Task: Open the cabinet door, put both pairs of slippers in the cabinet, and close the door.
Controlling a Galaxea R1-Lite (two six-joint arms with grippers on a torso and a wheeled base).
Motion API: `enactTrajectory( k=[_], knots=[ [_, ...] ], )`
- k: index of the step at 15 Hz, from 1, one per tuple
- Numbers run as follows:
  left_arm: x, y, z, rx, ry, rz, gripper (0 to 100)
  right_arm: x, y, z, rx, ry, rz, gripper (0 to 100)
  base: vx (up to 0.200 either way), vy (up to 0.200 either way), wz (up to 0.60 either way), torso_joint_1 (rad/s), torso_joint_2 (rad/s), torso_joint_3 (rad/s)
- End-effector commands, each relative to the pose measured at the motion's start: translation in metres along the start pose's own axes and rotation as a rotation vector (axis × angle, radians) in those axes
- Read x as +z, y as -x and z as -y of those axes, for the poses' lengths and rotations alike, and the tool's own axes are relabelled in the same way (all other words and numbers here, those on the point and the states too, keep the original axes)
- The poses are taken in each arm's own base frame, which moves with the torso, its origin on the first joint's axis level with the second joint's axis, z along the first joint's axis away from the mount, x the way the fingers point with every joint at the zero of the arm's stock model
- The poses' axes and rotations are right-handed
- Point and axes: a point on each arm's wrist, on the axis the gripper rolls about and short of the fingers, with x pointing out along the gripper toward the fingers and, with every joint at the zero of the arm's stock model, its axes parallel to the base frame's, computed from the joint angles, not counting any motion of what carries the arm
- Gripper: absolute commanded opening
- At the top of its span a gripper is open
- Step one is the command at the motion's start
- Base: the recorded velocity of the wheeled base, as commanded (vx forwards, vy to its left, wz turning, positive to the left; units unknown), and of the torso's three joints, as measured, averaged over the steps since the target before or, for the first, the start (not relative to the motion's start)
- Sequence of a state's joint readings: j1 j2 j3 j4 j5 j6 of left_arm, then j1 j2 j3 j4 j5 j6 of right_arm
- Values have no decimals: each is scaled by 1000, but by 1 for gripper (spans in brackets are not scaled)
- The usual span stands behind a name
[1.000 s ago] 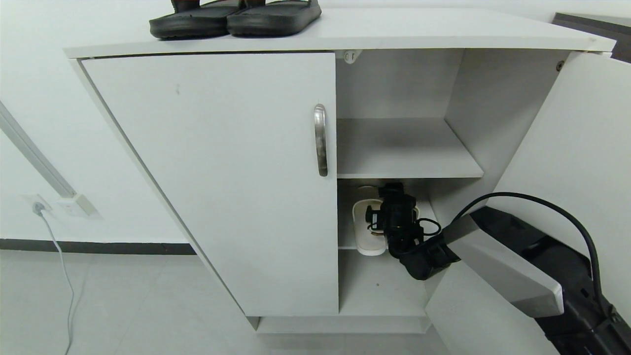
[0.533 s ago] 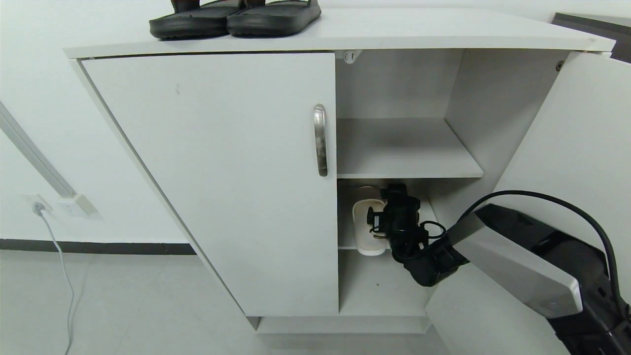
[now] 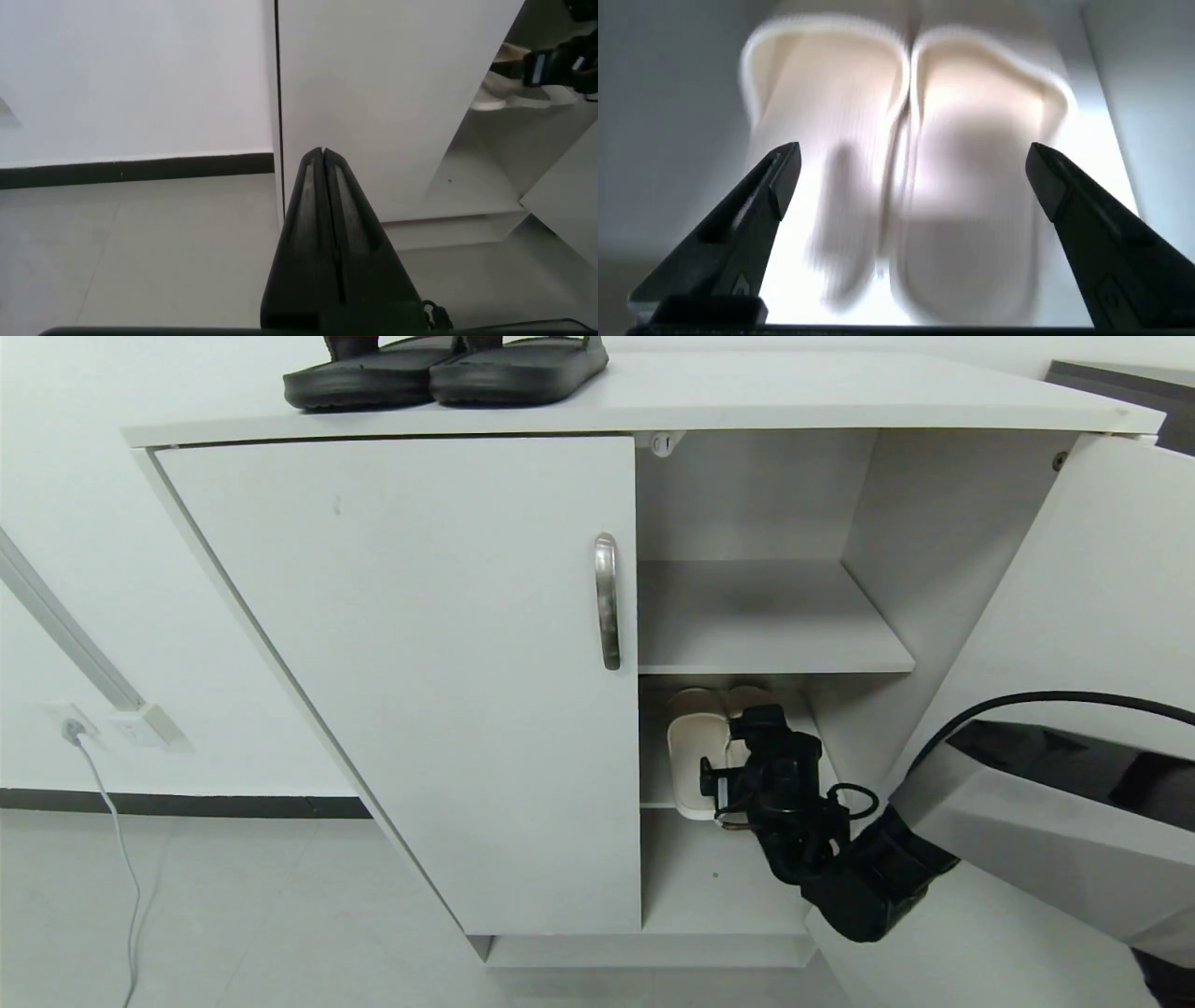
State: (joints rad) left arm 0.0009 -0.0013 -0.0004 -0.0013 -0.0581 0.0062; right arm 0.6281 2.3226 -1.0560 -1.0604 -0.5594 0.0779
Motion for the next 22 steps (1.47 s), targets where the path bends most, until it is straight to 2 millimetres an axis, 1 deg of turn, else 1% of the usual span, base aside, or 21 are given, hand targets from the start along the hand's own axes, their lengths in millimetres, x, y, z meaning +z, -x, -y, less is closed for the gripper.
enactTrajectory(
  k=[1,2,3,4,9,15,22],
  knots=[
    [0,0,0,0,2,-1,0,9,55,3,69,6,8,100,0,0,0,0,0,0],
    [0,0,0,0,2,-1,0,4,72,5,90,12,6,100,0,0,0,0,0,0],
    [0,0,0,0,2,-1,0,-2,83,8,104,18,1,100,0,0,0,0,0,0],
    [0,0,0,0,2,0,0,-8,90,9,114,30,-11,100,0,0,0,0,0,0],
    [0,0,0,-1,2,0,0,-12,94,7,125,37,-19,100,0,0,0,0,0,0],
    [0,0,0,-3,5,0,0,-13,94,6,128,40,-21,100,-200,0,0,3,2,3],
    [0,0,0,-1,6,0,0,-8,95,7,127,32,-9,100,0,0,0,0,0,0]
  ],
)
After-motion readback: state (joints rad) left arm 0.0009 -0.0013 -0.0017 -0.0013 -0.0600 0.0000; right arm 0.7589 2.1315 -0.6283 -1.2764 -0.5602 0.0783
